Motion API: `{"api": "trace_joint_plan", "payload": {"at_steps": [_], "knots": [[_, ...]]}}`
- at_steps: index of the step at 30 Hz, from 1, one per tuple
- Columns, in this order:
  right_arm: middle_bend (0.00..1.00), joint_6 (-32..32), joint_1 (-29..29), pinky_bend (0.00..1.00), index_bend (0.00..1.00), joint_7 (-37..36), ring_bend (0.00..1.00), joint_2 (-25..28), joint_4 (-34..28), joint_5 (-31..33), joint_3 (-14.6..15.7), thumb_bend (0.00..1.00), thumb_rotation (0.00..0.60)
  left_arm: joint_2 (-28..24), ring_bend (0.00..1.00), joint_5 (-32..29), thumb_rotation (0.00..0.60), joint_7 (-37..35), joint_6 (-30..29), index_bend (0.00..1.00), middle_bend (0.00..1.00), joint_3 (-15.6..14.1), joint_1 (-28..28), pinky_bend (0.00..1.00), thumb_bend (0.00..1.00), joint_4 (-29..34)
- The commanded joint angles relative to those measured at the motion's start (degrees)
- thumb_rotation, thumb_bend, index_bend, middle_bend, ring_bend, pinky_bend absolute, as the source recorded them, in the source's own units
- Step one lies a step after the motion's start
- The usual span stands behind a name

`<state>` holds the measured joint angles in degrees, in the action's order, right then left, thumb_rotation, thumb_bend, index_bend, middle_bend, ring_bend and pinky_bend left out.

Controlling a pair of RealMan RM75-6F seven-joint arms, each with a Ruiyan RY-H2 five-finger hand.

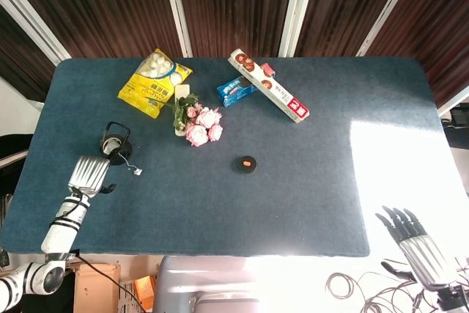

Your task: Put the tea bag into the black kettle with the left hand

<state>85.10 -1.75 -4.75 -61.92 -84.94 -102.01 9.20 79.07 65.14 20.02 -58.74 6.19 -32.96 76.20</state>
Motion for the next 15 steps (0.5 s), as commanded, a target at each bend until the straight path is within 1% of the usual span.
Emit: {"api": "trace_joint_plan", "payload": {"at_steps": [1,3,5,15], "knots": [[0.0,-0.06,-0.01,0.0,0.0,0.1,0.0,-0.04,-0.01,-0.1,0.07,0.11,0.6,-0.64,0.99,-3.23,0.442,1.53,3.08,0.21,1.0,0.51,-0.68,1.0,0.32,-0.56],[0.0,-0.04,-0.01,0.0,0.0,0.17,0.0,-0.06,-0.04,-0.12,0.07,0.11,0.6,-0.36,0.99,-4.6,0.405,1.86,4.16,0.21,1.0,0.82,-1.04,1.0,0.35,-1.41],[0.0,0.03,0.03,0.0,0.0,0.15,0.0,-0.07,-0.04,-0.08,0.04,0.11,0.6,0.07,0.99,-5.9,0.386,1.99,5.12,0.21,1.0,1.25,-1.44,1.0,0.38,-2.58],[0.0,-0.06,-0.02,0.0,0.0,0.05,0.0,-0.02,-0.04,0.11,-0.05,0.11,0.6,1.27,0.99,-9.41,0.385,3.14,7.84,0.21,1.0,1.72,-2.5,1.0,0.38,-6.15]]}}
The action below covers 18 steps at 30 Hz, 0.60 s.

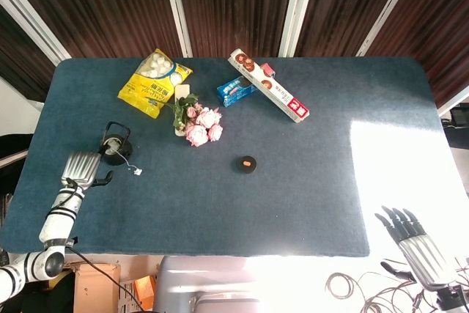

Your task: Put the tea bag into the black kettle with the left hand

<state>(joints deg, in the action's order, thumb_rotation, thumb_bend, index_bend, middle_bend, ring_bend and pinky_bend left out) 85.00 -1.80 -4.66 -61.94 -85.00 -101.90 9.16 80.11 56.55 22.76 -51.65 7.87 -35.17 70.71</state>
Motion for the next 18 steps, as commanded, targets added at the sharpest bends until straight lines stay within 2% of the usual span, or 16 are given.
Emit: {"api": "trace_joint_plan", "payload": {"at_steps": [1,18], "knots": [[0.0,0.11,0.06,0.0,0.0,-0.06,0.0,0.0,0.06,0.01,0.0,0.11,0.6,0.39,0.99,-1.19,0.386,0.54,1.06,0.21,1.0,0.05,-0.4,1.0,0.38,-1.08],[0.0,-0.11,0.01,0.0,0.0,0.08,0.0,-0.04,0.01,0.17,-0.06,0.11,0.6,2.09,0.99,-3.66,0.385,2.46,3.69,0.21,1.0,-0.58,-1.77,1.0,0.39,-4.33]]}}
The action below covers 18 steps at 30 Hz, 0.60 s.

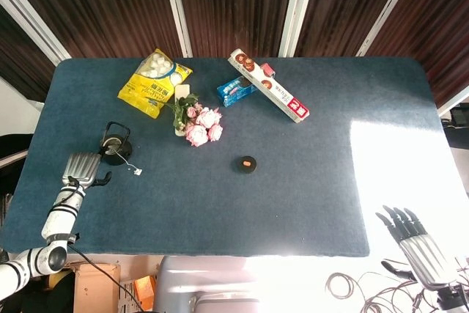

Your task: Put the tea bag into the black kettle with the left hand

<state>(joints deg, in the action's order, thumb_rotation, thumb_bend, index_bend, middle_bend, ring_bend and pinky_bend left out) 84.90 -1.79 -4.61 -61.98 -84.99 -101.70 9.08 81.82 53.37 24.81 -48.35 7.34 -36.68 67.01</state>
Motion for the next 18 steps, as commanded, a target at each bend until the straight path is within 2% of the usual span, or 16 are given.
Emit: {"api": "trace_joint_plan", "payload": {"at_steps": [1,10,18], "knots": [[0.0,0.0,0.0,0.0,0.0,0.06,0.0,-0.01,-0.01,-0.03,0.01,0.11,0.6,0.58,0.99,-0.78,0.384,0.58,0.64,0.21,1.0,-0.03,-0.41,1.0,0.39,-1.01],[0.0,-0.29,-0.08,0.0,0.0,0.09,0.0,-0.07,-0.01,0.34,-0.14,0.11,0.6,1.69,0.99,-3.71,0.386,1.95,4.16,0.21,1.0,-0.53,-1.61,1.0,0.39,-3.86],[0.0,-0.42,-0.1,0.0,0.0,0.31,0.0,-0.13,-0.06,0.38,-0.14,0.11,0.6,-0.56,0.99,2.24,0.385,-4.36,-1.44,0.19,1.0,1.1,-0.37,1.0,0.36,-0.03]]}}
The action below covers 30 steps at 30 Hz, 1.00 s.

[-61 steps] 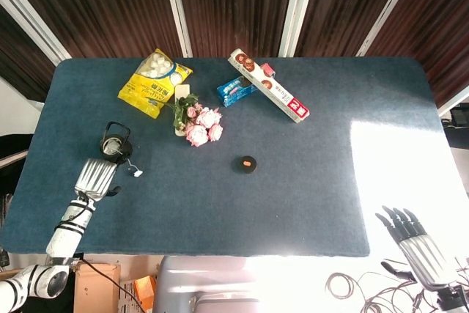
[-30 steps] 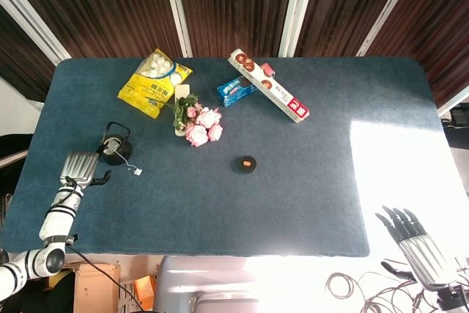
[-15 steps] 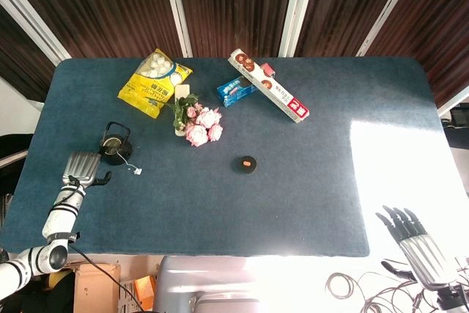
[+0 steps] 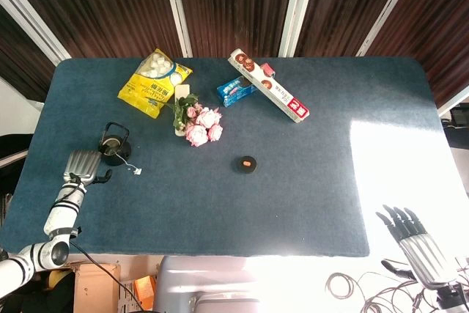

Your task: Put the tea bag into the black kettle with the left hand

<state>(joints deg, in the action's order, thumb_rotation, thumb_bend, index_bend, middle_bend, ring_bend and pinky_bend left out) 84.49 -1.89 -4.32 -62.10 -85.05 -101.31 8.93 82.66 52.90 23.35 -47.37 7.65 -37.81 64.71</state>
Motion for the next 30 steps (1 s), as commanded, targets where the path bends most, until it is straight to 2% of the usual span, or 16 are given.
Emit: {"api": "trace_joint_plan", "payload": {"at_steps": [1,4,5,9,11,12,13,14,16,18,20,23,25,30], "knots": [[0.0,-0.01,0.0,0.0,0.0,0.02,0.0,-0.01,0.0,-0.02,0.01,0.11,0.6,-1.57,0.99,3.0,0.386,-3.18,-2.58,0.18,1.0,0.77,0.86,1.0,0.35,2.5],[0.0,-0.02,0.0,0.0,0.0,0.12,0.0,-0.02,-0.01,-0.09,0.05,0.11,0.6,-3.26,0.99,5.67,0.387,-5.61,-4.94,0.16,1.0,1.1,1.67,1.0,0.29,5.19],[0.0,0.07,0.03,0.0,0.0,0.11,0.0,0.0,-0.03,-0.18,0.09,0.11,0.6,-5.61,0.99,9.03,0.391,-7.24,-9.22,0.15,1.0,1.23,3.04,1.0,0.27,9.27],[0.0,0.99,0.34,0.0,0.0,-0.39,0.0,0.23,0.0,-0.38,0.08,0.11,0.6,-12.84,0.98,19.76,0.409,-9.6,-22.03,0.11,0.96,-1.85,9.27,1.0,0.22,21.33],[0.0,1.55,0.56,0.0,0.0,-0.65,0.0,0.3,0.1,-0.46,0.05,0.11,0.6,-14.7,0.9,27.33,0.423,-12.71,-31.44,0.1,0.83,-4.42,13.99,0.98,0.18,24.71],[0.0,1.71,0.63,0.0,0.0,-0.66,0.0,0.29,0.19,-0.6,0.1,0.11,0.6,-15.32,0.79,30.67,0.449,-15.18,-35.7,0.09,0.7,-6.27,16.8,0.92,0.16,25.72],[0.0,1.76,0.65,0.0,0.0,-0.62,0.0,0.27,0.25,-0.75,0.16,0.11,0.6,-15.64,0.63,32.69,0.48,-17.2,-38.18,0.08,0.54,-7.72,18.74,0.81,0.13,26.13],[0.0,1.74,0.65,0.0,0.0,-0.57,0.0,0.23,0.27,-0.88,0.24,0.11,0.6,-15.75,0.45,34.3,0.513,-19.07,-40.25,0.06,0.39,-9.13,20.57,0.66,0.11,26.08],[0.0,1.62,0.61,0.0,0.0,-0.26,0.0,0.11,0.31,-1.21,0.39,0.11,0.6,-15.28,0.18,36.33,0.552,-21.51,-43.18,0.04,0.19,-12.23,24.4,0.39,0.07,24.68],[0.0,1.63,0.62,0.0,0.0,0.09,0.0,0.0,0.27,-1.49,0.49,0.11,0.6,-13.8,0.05,37.17,0.587,-23.62,-45.09,0.02,0.1,-14.51,27.73,0.22,0.05,22.43],[0.0,1.88,0.73,0.0,0.0,0.51,0.0,-0.11,0.24,-1.74,0.51,0.11,0.6,-12.09,0.01,37.58,0.6,-25.57,-46.51,0.02,0.05,-15.78,30.19,0.17,0.05,19.78],[0.0,2.19,0.92,0.0,0.0,1.2,0.0,-0.36,0.37,-2.07,0.58,0.11,0.6,-11.17,0.0,39.24,0.6,-25.4,-47.36,0.02,0.03,-17.01,32.0,0.14,0.05,17.42],[0.0,2.1,0.97,0.0,0.0,1.56,0.0,-0.5,0.3,-2.09,0.61,0.11,0.6,-11.06,0.0,40.44,0.6,-27.69,-47.82,0.02,0.03,-17.09,32.35,0.13,0.05,17.09],[0.0,2.03,1.07,0.0,0.0,2.13,0.0,-0.69,0.36,-2.44,0.87,0.11,0.6,-11.15,0.0,40.55,0.6,-26.79,-45.51,0.02,0.03,-16.58,32.18,0.13,0.05,16.64]]}}
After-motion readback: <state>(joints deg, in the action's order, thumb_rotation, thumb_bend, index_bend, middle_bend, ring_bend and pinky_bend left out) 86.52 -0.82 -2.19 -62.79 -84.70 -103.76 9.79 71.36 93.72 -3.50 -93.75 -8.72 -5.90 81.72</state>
